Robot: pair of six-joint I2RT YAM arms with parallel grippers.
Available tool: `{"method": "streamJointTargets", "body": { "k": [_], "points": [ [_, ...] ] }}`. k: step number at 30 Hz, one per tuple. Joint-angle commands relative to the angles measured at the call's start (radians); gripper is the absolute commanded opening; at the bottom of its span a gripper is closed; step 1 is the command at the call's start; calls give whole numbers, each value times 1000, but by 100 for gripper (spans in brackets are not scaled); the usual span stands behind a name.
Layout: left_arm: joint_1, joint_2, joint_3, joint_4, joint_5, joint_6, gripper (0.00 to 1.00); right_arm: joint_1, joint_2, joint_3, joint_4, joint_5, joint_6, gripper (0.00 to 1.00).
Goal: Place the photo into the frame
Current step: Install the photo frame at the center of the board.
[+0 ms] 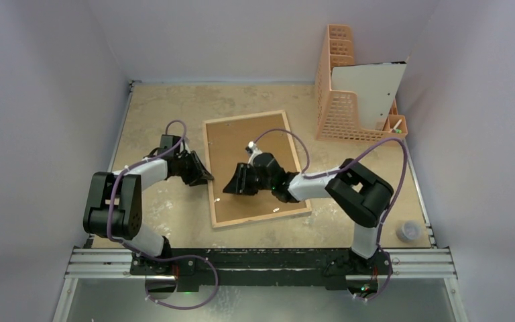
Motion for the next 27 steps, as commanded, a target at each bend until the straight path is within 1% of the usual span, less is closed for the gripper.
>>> {"method": "streamJointTargets", "body": {
  "k": [1,4,9,17,27],
  "points": [
    [-3,-24,-25,-15,1,25,23,81,-10,-35,151,-14,68,42],
    [-3,-24,-26,-13,5,23,20,115,22,-19,156,8,69,40],
    [-3,-26,-27,-13,3,21,20,143,78,4,164,32,90,39],
    [-3,-24,-37,-12,4,19,20,161,127,41,164,48,82,46],
    [-4,-30,-43,-16,4,19,20,165,160,62,126,113,79,47]
  ]
}}
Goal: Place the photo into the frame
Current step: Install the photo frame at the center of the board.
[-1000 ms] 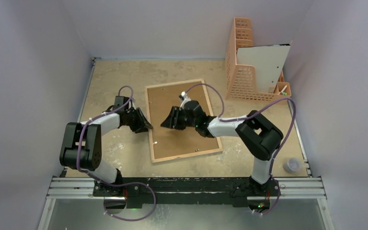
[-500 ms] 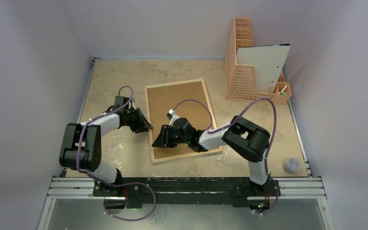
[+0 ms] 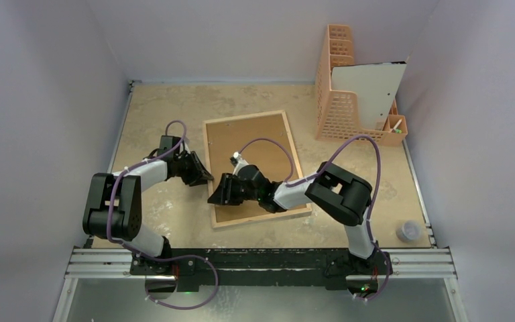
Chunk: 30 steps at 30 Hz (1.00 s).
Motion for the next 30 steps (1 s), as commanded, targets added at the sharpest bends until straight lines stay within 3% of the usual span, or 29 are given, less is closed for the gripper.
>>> {"method": "streamJointTargets", "body": {
  "k": [1,8,13,17,30],
  "points": [
    [-3,-21,-26,-40,1,17,20,5,22,33,-32,73,-9,47],
    [-4,-30,-21,-51,-3,20,20,5,8,39,-12,54,-44,47],
    [-3,-26,-2,-59,-5,22,21,5,-93,-20,75,-12,-125,49],
    [-4,-23,9,-67,-11,26,22,5,-165,-61,44,25,-147,50],
    [-3,-21,7,-74,-24,35,22,3,-52,44,-59,89,-185,54]
  ]
}}
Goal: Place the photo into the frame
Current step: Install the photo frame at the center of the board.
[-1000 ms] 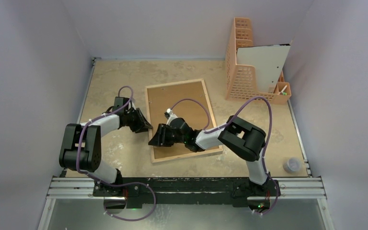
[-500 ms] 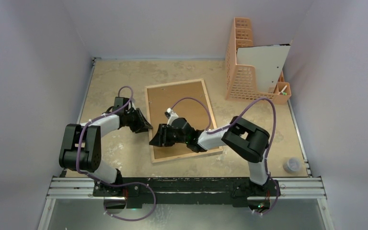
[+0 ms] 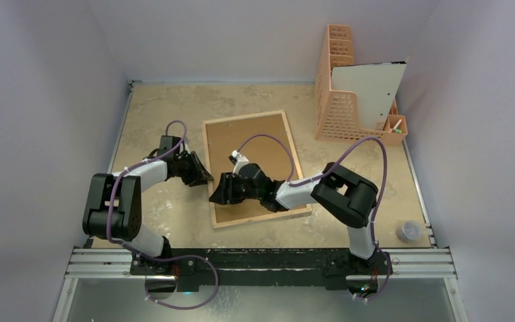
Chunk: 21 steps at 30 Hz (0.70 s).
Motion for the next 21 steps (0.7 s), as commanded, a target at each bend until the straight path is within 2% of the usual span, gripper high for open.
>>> {"method": "streamJointTargets", "body": {
  "k": [1,11,21],
  "points": [
    [-4,-17,7,-65,-23,20,21,4,10,57,-29,55,-44,54],
    [-3,-13,9,-65,-23,18,21,4,85,100,-29,3,-63,53],
    [-4,-9,9,-63,-24,18,21,4,77,71,-16,-58,-50,51]
  ]
}}
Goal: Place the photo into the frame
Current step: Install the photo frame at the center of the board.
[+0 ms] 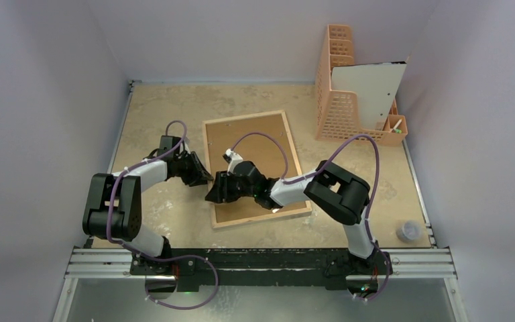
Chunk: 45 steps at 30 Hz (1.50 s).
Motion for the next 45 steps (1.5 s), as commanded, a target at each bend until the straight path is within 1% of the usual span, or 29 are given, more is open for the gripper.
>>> {"method": "streamJointTargets", "body": {
  "k": [1,7,14,17,23,30,35,40,45],
  "points": [
    [-4,-9,9,-63,-24,18,21,4,4,-10,1,-43,-8,51],
    [-4,-11,7,-64,-22,18,21,1,-5,-13,-17,-31,9,50],
    [-3,-10,9,-64,-26,18,21,-9,-9,73,-56,14,-11,52],
    [-3,-9,8,-66,-26,20,21,-19,-39,77,-59,36,-12,53],
    [-3,-9,7,-65,-26,21,21,-21,-108,0,-36,39,-6,55],
    [-3,-5,7,-62,-25,20,21,-17,-142,-118,35,-11,37,54],
    [-3,-5,6,-61,-25,19,21,-10,-117,-134,61,-59,47,53],
    [-3,-5,4,-63,-23,20,21,-7,-80,-116,74,-80,58,53],
    [-4,-8,3,-64,-22,22,21,-5,-34,-85,72,-91,74,49]
  ]
}}
